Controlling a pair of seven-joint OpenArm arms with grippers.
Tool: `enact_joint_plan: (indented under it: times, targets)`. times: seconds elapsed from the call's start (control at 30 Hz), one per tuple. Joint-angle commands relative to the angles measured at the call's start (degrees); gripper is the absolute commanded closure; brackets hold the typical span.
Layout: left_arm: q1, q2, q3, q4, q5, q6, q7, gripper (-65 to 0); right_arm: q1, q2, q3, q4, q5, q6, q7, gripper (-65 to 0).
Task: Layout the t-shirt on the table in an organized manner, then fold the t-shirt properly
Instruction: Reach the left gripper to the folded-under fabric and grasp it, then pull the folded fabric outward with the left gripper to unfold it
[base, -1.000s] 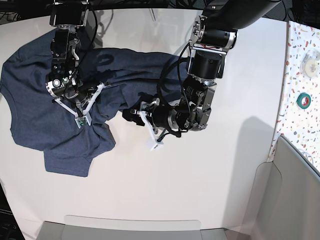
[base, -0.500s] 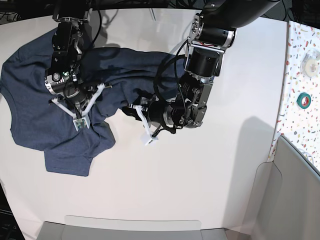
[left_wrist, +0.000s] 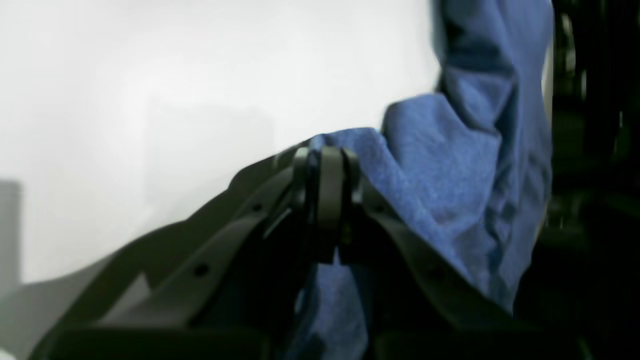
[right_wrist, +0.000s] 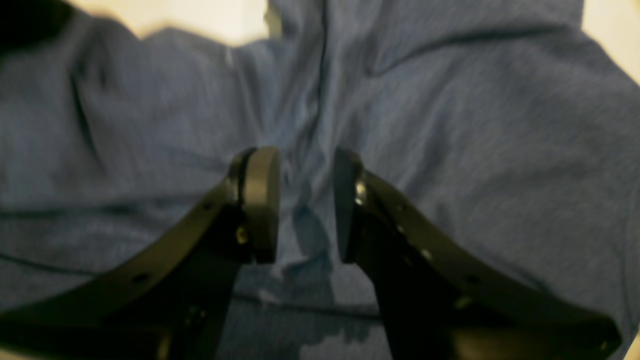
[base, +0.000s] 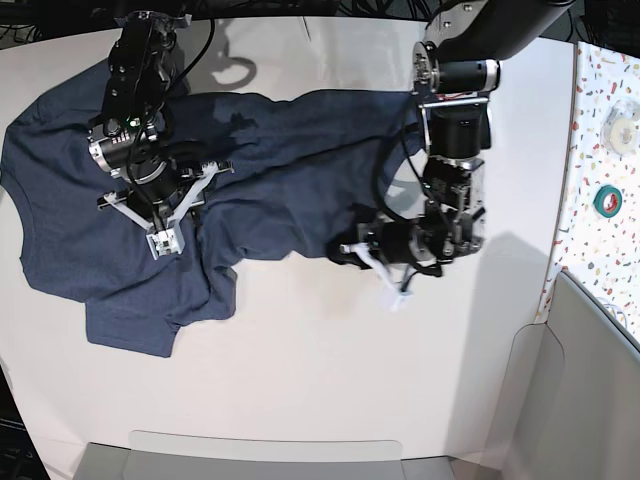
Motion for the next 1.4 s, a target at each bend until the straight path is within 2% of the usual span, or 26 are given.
enact_joint_plan:
  times: [0.0,0.17,0.4,0.53,0.7,0.9,1.0,1.1,1.3,1.37]
  targets:
    - [-1.0,-1.3,-1.2,0.3,2.2,0.9,0.5,0.0,0.5,0.1,0.1,1.0,0.4,-0.2,1.1,-18.6]
    - [-1.3,-2.9,-7.8,0.3,2.1,0.9,0.5,0.0,-0.5,0.2,0.1,1.0,0.4,-0.2,1.1,-18.6]
    - [-1.5,-2.9,-18.8,0.7,2.1,0.8,0.8,0.0,-1.3,0.5,0.1,1.0,0.1,-0.2,1.1,-18.6]
    - [-1.1,-2.5,-24.1,7.4,2.0,0.8,1.2,0.0,-1.4,0.6,0.1,0.8,0.1,-0.2,1.1,-18.6]
    - [-0.2,-2.3,-25.2,14.3,1.1,0.6,2.1,0.0,-1.4,0.6,0.1,0.7,0.1,-0.2,1.1,-18.6]
    - [1.6,-2.3,-24.7,16.7,-6.8,0.6,4.9,0.0,-1.5,0.6,0.1,-1.1,0.0,-0.2,1.1,-18.6]
    - [2.0,-2.4,-24.6,16.7,-8.6,0.6,6.2,-0.2,-1.5,0.6,0.1,-3.2,0.0,-0.2,1.1,-18.6]
    - [2.2,-2.5,-24.6,16.5,-8.3,0.6,7.1,-3.8,-1.7,0.6,0.1,-5.2,0.0,-0.2,1.1,-18.6]
    - [2.3,-4.1,-24.6,16.3,-8.3,0.5,7.1,-20.2,-3.1,0.7,0.1,-7.5,0.0,-0.2,1.1,-18.6]
    - [2.3,-4.5,-24.6,16.3,-8.4,0.6,7.3,-22.5,-3.3,1.5,-0.4,-8.7,0.0,-0.2,1.1,-18.6]
